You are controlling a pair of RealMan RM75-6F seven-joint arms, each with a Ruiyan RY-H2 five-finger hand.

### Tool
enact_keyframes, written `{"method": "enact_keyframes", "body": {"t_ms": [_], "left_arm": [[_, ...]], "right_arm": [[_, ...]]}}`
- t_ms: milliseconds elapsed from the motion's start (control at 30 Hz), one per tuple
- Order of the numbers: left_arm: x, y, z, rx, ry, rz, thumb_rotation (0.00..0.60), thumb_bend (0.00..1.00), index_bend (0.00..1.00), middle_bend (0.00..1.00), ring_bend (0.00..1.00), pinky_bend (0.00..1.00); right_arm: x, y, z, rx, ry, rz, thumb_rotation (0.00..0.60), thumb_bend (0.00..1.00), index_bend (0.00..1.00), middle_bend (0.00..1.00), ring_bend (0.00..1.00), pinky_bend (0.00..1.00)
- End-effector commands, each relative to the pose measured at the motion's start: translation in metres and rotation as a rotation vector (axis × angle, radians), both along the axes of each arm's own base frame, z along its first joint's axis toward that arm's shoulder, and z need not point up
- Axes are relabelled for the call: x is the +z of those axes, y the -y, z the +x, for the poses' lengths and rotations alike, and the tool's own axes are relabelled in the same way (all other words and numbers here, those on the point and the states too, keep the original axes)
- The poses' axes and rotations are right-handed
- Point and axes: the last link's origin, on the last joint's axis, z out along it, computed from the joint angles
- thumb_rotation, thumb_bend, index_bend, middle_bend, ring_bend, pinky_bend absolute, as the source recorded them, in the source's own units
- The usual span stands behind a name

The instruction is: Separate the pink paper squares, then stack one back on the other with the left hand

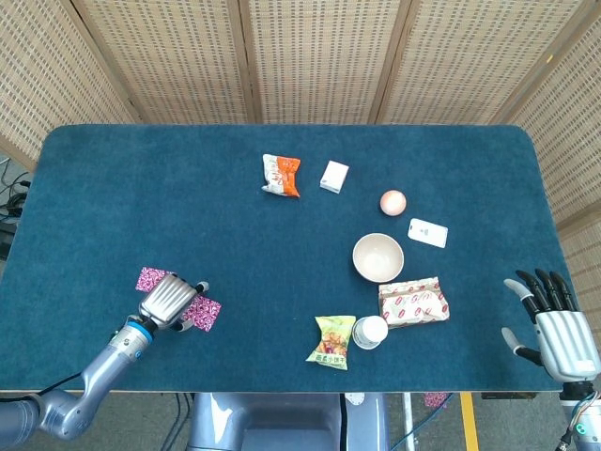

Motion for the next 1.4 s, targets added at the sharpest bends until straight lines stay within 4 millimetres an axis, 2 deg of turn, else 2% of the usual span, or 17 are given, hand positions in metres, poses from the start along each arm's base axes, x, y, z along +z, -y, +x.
{"method": "enact_keyframes", "body": {"t_ms": [33, 367, 633, 900, 1400], "left_arm": [[0.005, -0.001, -0.001, 0.010, 0.011, 0.013, 0.500, 0.21, 0.25, 0.65, 0.58, 0.54], [0.026, -0.019, -0.025, 0.086, -0.037, 0.084, 0.500, 0.22, 0.25, 0.65, 0.58, 0.54], [0.030, -0.032, -0.044, 0.153, -0.094, 0.102, 0.499, 0.22, 0.25, 0.65, 0.58, 0.54], [0.028, -0.039, -0.051, 0.193, -0.102, 0.112, 0.498, 0.22, 0.25, 0.65, 0.58, 0.54], [0.022, -0.045, -0.052, 0.208, -0.107, 0.104, 0.497, 0.22, 0.25, 0.65, 0.58, 0.54]], "right_arm": [[0.000, 0.001, 0.000, -0.001, 0.002, -0.001, 0.600, 0.33, 0.17, 0.14, 0.00, 0.00], [-0.001, 0.002, 0.000, 0.000, 0.004, 0.004, 0.600, 0.33, 0.17, 0.14, 0.00, 0.00], [-0.002, 0.003, 0.001, 0.002, 0.001, 0.006, 0.600, 0.33, 0.17, 0.14, 0.00, 0.00], [-0.003, 0.004, 0.002, 0.003, -0.003, 0.008, 0.600, 0.32, 0.17, 0.14, 0.00, 0.00], [-0.003, 0.005, 0.001, -0.006, -0.005, 0.008, 0.600, 0.32, 0.17, 0.14, 0.00, 0.00]]}}
